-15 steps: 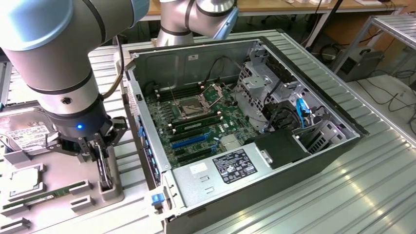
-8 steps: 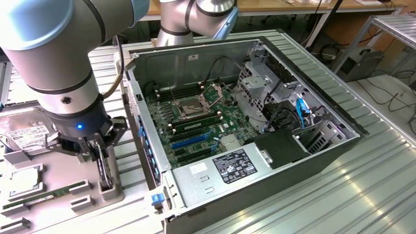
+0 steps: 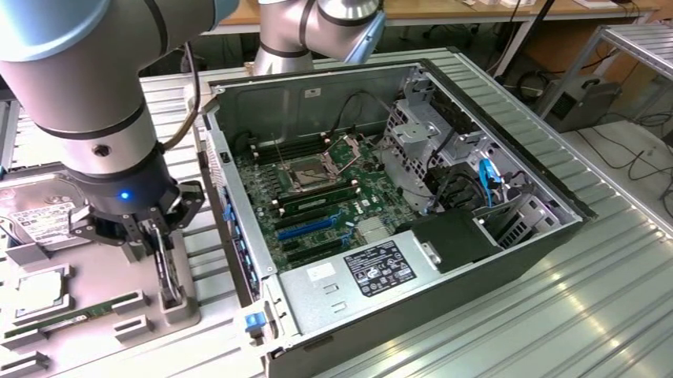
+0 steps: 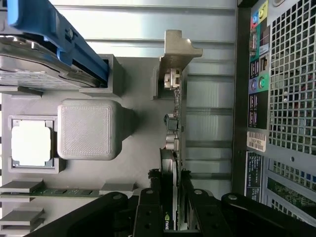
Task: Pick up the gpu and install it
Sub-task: 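Pick up the gpu and move the gpu toward the slot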
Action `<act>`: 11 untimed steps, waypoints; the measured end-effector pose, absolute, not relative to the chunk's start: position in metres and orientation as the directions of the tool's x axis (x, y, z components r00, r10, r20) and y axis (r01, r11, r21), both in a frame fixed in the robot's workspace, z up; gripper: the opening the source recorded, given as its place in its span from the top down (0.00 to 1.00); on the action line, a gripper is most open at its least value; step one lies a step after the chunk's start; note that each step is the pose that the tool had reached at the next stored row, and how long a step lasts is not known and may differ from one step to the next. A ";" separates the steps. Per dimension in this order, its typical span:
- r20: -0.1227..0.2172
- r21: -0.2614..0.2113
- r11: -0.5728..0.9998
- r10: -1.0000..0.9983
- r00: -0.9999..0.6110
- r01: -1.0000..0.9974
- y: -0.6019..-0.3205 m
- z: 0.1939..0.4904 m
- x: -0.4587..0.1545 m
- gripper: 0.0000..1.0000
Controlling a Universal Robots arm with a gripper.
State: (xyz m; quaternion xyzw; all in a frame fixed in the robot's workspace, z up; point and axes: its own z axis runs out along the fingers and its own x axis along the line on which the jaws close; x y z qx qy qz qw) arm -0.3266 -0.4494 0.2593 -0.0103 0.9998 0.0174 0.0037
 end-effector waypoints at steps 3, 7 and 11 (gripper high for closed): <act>-0.008 0.035 0.999 -0.021 -1.000 -0.021 -0.449 0.269 -0.327 0.74; -0.008 0.035 0.999 -0.021 -1.000 -0.021 -0.449 0.288 -0.327 0.74; -0.008 0.035 0.999 -0.021 -1.000 -0.021 -0.449 0.308 -0.327 0.74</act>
